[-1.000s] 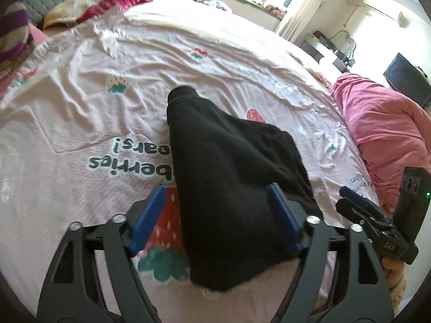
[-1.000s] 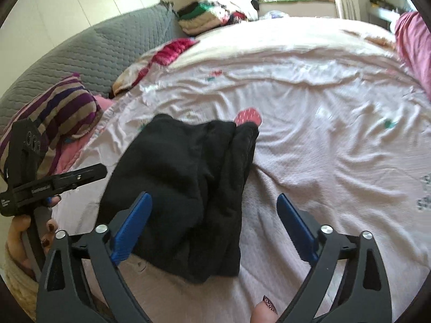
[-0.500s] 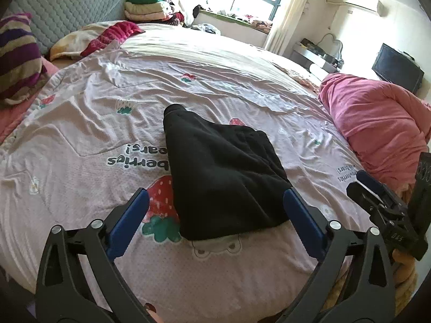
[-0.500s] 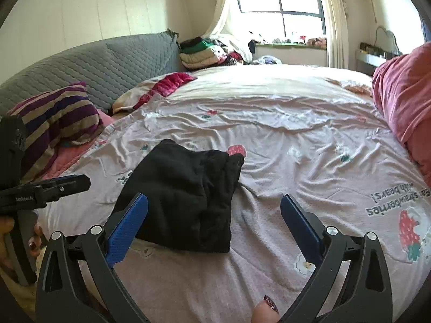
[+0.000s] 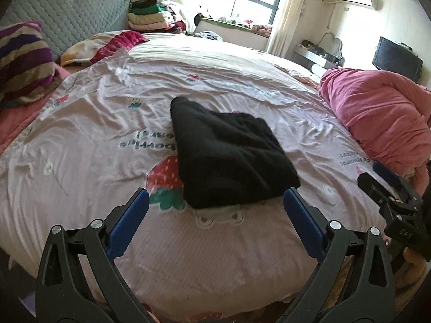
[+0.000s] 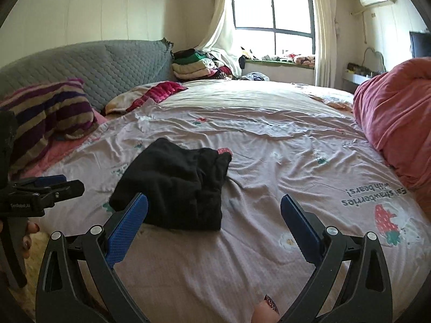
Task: Fold small clothes
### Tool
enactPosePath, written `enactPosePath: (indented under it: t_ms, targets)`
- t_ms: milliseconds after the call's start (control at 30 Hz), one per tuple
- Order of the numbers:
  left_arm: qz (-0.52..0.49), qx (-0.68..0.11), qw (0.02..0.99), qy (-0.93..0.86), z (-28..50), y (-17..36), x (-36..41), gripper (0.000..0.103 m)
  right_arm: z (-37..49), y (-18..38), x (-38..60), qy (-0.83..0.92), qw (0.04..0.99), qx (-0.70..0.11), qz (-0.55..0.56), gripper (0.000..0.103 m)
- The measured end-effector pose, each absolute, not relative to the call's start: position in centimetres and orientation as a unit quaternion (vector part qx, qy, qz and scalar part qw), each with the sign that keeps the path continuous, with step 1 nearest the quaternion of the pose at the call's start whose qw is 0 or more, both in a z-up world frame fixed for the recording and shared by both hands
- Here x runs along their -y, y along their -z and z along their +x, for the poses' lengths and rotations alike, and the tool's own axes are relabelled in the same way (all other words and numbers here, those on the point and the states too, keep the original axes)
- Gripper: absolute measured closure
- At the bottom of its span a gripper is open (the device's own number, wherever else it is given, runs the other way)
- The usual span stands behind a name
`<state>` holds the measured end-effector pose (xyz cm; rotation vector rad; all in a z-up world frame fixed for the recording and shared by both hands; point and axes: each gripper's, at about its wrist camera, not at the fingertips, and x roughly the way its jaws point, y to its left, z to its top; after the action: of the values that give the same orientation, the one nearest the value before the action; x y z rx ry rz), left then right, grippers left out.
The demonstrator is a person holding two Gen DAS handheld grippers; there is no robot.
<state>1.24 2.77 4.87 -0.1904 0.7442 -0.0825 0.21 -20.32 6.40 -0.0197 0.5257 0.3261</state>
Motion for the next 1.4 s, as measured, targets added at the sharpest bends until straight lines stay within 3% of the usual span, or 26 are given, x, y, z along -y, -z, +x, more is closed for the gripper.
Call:
enactPosePath:
  t_ms: [500,1400]
  targets:
    - [-0.091,-0.401,0.912,0.007,0.0,0.3,-3.7,0.01,-0.3,-0.3,19.1,-0.133,0.937,-0.322,-0.005,0.005]
    - [-0.092,-0.406,0.909,-0.012,0.5,0.4,-4.3,0.009,0.5,0.3,18.4,-0.14,0.931,-0.336,-0.003,0.005]
